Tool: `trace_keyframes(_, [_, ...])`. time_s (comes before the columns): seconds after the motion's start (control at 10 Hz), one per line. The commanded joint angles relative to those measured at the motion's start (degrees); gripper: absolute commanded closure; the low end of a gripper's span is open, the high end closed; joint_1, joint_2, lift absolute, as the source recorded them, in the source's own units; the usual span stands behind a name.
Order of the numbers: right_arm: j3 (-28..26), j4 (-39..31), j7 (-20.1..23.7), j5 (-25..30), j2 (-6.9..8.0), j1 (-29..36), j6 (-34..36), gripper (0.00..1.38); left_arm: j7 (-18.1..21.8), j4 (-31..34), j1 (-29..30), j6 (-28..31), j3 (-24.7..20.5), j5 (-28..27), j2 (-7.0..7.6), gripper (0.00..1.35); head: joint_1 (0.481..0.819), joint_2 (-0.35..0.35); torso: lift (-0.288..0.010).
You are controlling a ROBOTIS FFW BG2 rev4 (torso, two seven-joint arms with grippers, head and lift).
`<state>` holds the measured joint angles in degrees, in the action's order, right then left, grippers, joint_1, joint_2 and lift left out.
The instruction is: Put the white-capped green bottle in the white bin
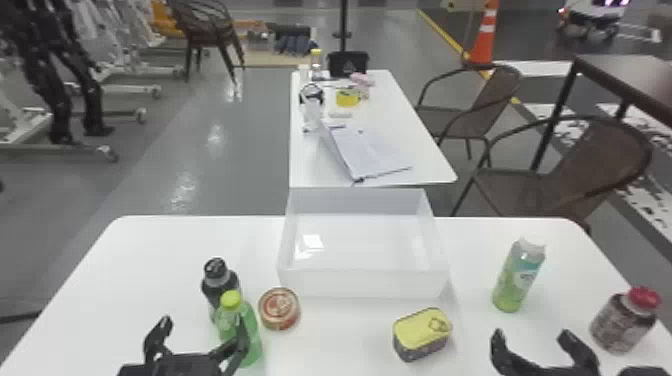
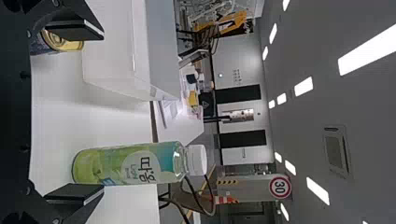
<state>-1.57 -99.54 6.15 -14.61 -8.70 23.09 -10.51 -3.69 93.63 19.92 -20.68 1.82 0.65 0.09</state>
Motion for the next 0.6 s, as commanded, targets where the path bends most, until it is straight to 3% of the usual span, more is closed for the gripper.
trace_keyframes(0.0, [-0.19,3.65,-0.09,0.11,-1.58,-1.64,-1.70,0.14,0.00,-0.12,-0.05,0.03,0.02,0.14,-0.24,0.13,0.549,0.000,-0.100])
trace_keyframes(0.3, [-2.21,10.94,0.26,-0.77,-1.76,-5.60,-3.02,0.14,0.00,-0.38,-0.05,-0.06,0.02,0.58,-0.24,0.13,0.549,0.000,-0.100])
trace_keyframes(0.5, [-3.97,15.42,3.34,-1.83,-1.93,-8.59,-3.64,0.14,0.00,-0.38,0.12,-0.15,-0.15,0.76,-0.24,0.13,0.549,0.000,-0.100])
